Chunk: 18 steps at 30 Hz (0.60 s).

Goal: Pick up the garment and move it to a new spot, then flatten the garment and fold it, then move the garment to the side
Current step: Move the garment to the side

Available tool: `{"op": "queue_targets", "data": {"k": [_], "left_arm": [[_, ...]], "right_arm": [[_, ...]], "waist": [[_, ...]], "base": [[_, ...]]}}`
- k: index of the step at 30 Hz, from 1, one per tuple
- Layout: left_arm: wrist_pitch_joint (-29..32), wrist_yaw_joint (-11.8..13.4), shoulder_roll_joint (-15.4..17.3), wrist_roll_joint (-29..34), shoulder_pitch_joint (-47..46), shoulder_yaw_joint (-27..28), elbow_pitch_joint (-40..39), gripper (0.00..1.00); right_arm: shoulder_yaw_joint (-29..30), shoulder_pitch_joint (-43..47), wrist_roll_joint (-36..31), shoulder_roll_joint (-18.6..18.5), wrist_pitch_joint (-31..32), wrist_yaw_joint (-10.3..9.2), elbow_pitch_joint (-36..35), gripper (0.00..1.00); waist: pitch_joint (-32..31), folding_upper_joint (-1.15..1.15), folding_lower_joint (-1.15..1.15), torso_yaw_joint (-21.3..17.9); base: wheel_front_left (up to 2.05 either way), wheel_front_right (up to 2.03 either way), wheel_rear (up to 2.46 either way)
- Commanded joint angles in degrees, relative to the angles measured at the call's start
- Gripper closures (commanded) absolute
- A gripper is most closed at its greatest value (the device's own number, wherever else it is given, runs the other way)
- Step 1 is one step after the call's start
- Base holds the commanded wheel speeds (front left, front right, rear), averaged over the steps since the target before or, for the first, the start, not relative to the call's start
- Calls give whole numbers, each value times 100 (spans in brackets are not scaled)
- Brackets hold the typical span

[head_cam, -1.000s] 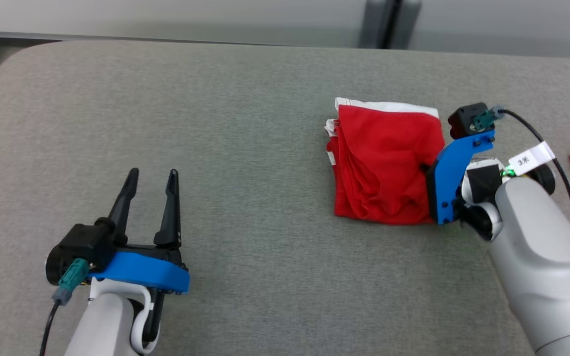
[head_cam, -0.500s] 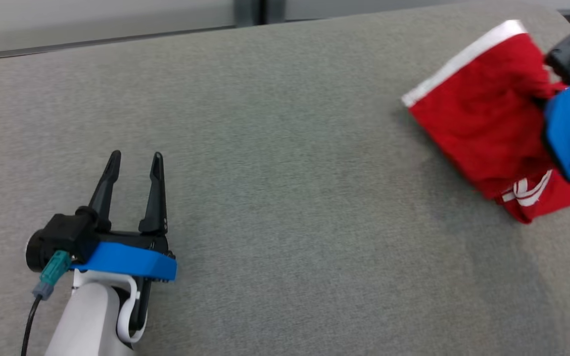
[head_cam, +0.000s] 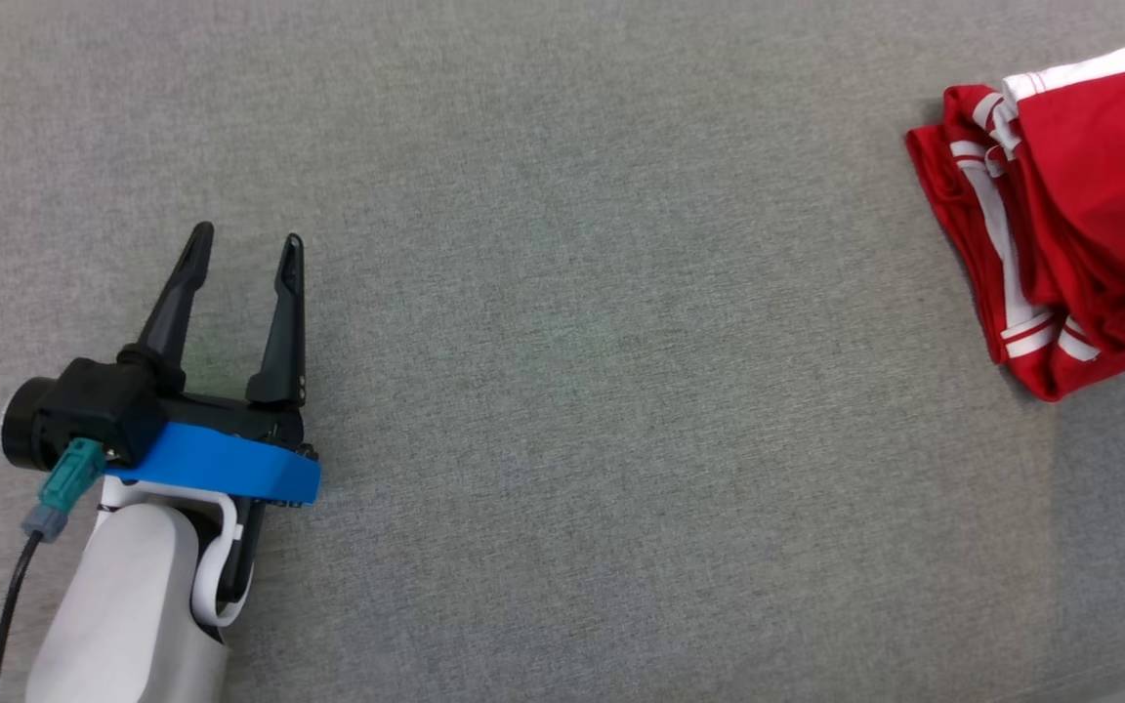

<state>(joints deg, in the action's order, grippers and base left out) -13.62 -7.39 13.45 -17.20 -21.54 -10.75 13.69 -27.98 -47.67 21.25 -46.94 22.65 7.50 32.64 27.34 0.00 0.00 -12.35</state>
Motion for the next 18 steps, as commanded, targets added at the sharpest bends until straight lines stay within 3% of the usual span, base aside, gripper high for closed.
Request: {"op": "queue_targets", "data": {"k": [1, 2, 3, 12, 18], "left_arm": [[31, -2, 54, 11, -101, 5, -50, 0], [35, 8, 74, 12, -116, 10, -75, 0], [54, 15, 94, 16, -120, 12, -103, 0], [-32, 72, -19, -97, 95, -5, 87, 0], [-125, 118, -223, -269, 541, 126, 396, 0]], "right_arm": [[110, 46, -84, 115, -105, -1, 72, 100], [227, 70, -172, 202, -190, -1, 192, 58], [374, 94, -269, 300, -268, -2, 328, 0], [1657, 388, -877, 1205, -1038, -1, 878, 0], [2434, 1264, -841, 1881, -1866, -2, 393, 0]], "waist": [[94, 0, 0, 59], [133, 0, 0, 66], [164, 0, 0, 74], [-343, 0, 0, 180], [-1267, 0, 0, 345]], "base": [[0, 0, 0], [0, 0, 0], [0, 0, 0], [0, 0, 0], [0, 0, 0]]}}
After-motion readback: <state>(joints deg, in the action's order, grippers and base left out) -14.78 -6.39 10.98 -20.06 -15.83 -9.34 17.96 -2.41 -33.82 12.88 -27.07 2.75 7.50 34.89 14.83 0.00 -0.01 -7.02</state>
